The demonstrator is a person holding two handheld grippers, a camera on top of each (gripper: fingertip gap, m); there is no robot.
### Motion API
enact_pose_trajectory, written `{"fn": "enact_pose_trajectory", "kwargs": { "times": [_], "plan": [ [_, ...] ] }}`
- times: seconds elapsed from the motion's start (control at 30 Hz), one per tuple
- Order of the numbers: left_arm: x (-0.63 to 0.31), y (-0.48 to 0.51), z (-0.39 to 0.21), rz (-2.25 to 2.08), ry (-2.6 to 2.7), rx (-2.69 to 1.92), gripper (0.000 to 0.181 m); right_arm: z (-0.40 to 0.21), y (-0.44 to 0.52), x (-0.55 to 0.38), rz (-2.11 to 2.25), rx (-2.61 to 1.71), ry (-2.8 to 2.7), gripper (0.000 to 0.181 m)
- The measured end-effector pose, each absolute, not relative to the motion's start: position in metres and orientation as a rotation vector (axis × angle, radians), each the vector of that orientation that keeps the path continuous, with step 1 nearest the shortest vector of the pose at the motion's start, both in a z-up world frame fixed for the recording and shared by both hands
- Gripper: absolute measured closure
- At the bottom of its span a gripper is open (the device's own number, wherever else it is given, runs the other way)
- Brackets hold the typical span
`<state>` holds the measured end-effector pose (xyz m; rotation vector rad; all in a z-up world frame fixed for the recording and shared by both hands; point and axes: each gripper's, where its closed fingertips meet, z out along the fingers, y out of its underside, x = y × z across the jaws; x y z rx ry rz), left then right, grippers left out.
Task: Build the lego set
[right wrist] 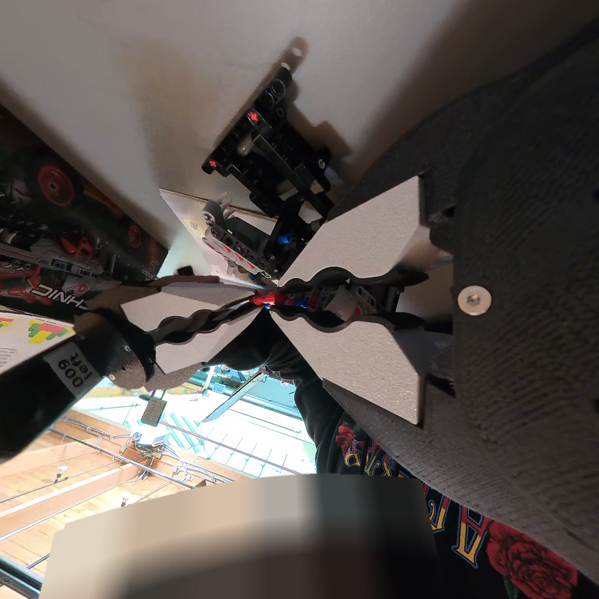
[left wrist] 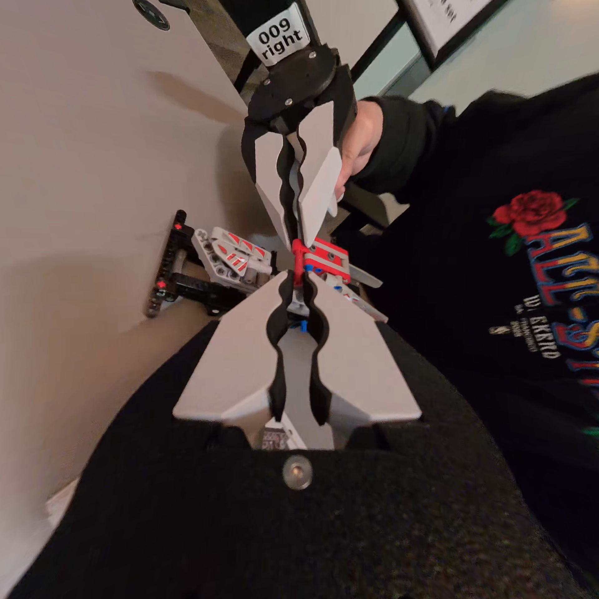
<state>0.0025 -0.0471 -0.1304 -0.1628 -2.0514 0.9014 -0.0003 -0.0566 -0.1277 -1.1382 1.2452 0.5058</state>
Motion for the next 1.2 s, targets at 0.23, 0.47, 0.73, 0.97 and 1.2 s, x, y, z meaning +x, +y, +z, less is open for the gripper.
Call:
{"fn": "enact_pose_trajectory", "kwargs": {
  "times": [0.23,0.47,0.73,0.97,1.2],
  "plan": [
    [0.002,-0.046,-0.133,0.897,-2.075,-0.175,0.178,-0.128,-0.055,0.000,0.502,-1.210,1.241,0.174],
    [0.004,-0.045,-0.133,0.965,-2.299,-0.349,0.179,-0.128,-0.054,0.000,0.523,-1.205,1.236,0.174],
    [0.002,-0.041,-0.131,0.810,-1.958,-0.089,0.178,-0.128,-0.053,0.000,0.525,-1.229,1.222,0.174],
    [0.003,-0.035,-0.132,0.763,-1.874,-0.032,0.178,-0.127,-0.046,0.002,0.538,-1.272,1.193,0.174],
    [0.003,-0.038,-0.133,0.798,-1.881,-0.026,0.179,-0.128,-0.047,0.001,0.573,-1.295,1.167,0.174]
  ]
}}
